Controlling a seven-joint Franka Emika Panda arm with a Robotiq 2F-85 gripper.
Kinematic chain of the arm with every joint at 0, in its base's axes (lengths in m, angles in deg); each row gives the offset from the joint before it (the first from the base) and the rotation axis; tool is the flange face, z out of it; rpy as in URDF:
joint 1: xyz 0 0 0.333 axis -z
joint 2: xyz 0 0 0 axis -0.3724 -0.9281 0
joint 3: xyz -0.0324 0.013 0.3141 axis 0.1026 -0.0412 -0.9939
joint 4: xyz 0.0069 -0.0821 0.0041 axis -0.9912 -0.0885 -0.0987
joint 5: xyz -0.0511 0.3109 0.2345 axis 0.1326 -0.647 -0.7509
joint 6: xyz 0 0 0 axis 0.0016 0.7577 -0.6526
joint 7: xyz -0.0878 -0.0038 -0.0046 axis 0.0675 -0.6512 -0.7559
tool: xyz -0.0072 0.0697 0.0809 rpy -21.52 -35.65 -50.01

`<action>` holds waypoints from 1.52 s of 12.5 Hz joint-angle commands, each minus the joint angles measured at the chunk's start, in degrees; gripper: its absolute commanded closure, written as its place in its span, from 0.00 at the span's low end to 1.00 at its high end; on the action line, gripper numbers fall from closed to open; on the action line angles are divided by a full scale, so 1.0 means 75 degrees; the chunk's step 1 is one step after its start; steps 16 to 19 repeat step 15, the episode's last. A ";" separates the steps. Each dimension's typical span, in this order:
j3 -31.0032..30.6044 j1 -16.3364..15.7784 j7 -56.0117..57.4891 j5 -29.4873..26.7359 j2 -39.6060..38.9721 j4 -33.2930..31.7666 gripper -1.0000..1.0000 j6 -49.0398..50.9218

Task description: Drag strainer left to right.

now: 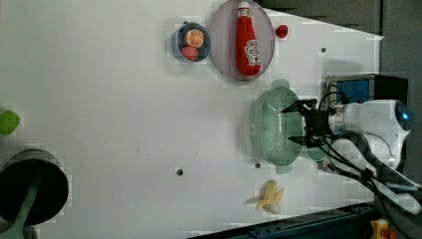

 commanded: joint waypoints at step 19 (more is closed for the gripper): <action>-0.0240 -0.0128 0.4246 0.0153 0.5590 0.1615 0.00 0.6059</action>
